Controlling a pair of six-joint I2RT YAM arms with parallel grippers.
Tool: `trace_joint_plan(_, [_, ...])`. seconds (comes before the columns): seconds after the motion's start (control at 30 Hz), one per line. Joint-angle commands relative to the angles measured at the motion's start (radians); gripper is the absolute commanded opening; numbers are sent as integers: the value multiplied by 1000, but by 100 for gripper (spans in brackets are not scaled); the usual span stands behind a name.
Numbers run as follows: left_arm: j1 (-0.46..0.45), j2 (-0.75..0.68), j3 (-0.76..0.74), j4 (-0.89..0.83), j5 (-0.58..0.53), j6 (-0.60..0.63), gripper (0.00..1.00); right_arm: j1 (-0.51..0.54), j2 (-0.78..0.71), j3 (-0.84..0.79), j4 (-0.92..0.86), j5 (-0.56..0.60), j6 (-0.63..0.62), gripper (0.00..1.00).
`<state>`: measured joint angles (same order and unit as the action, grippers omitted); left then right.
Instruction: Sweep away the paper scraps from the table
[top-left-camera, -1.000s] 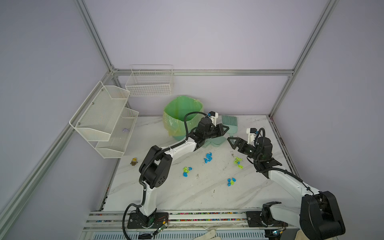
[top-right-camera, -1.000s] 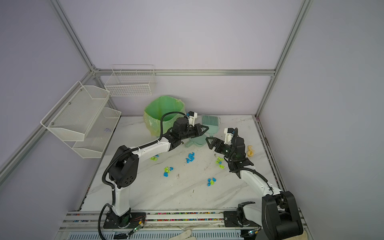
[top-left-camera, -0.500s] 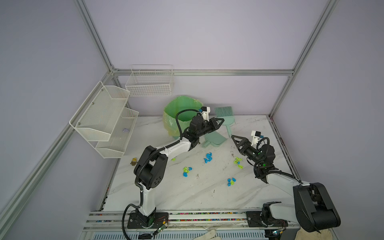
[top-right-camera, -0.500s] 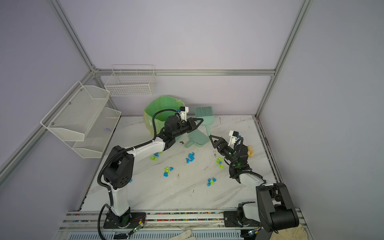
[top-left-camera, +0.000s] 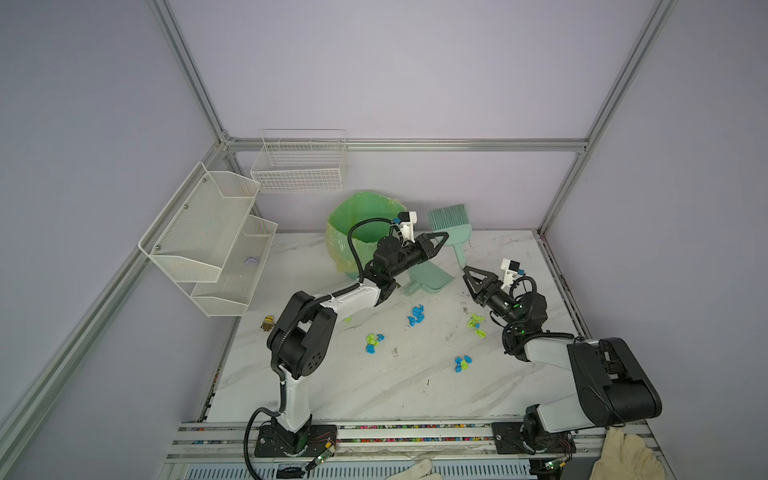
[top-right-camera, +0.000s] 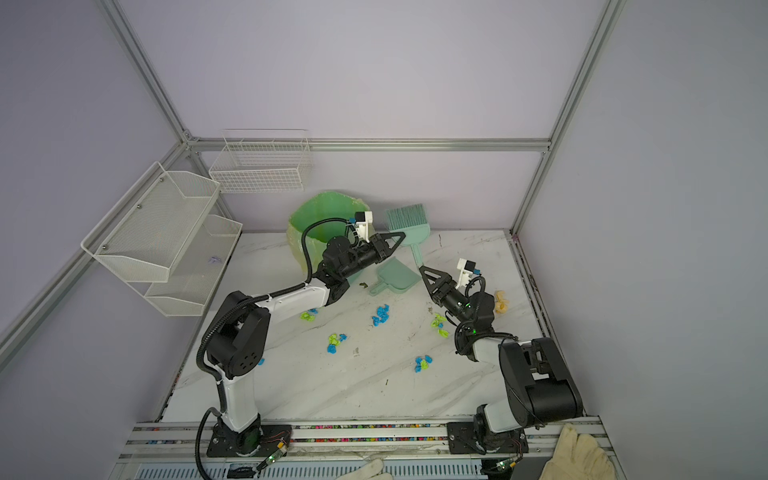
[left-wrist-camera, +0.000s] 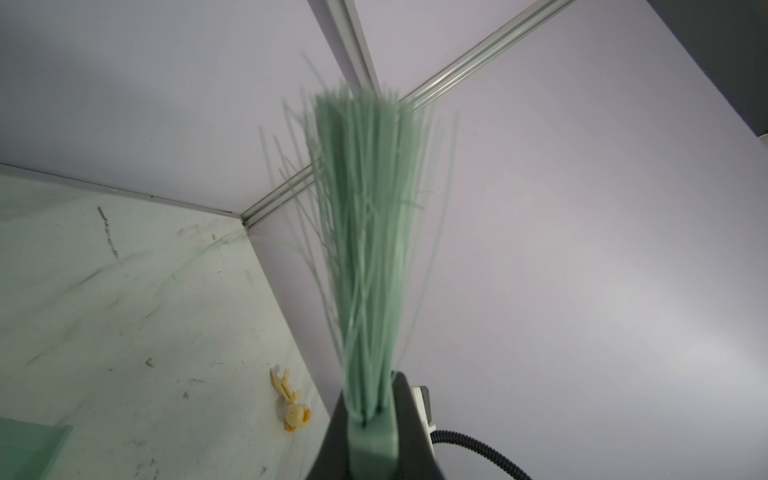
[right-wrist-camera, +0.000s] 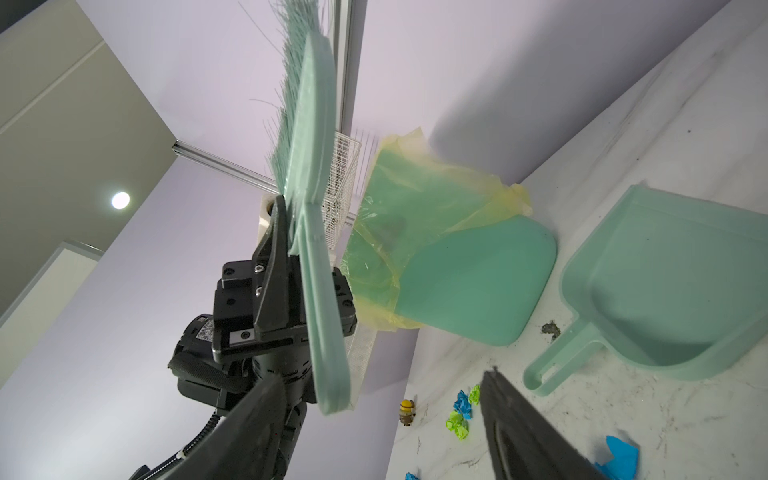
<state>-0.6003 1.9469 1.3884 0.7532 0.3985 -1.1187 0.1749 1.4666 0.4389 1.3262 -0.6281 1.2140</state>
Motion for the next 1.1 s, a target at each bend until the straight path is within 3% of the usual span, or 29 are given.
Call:
trace_joint_plan(0.0, [2,14,-17,169,46,-38,0,12,-5,45,108,-8,42,71])
trace_joint_plan(0.27, [-1,46,-6,192,59,-66,0,20,-12,104,61,-29,-3,58])
trace_joint_plan(0.73, [-1,48,-7,183,43,-61,0,23,30,115,92,-27,19,23])
trace_joint_plan(0.83, [-1,44,-7,165,42,-61,0,23,30,119,92,-24,12,22])
trace_joint_plan(1.07, [-1,23,-5,99,42,-22,0,23,24,119,86,-24,8,2])
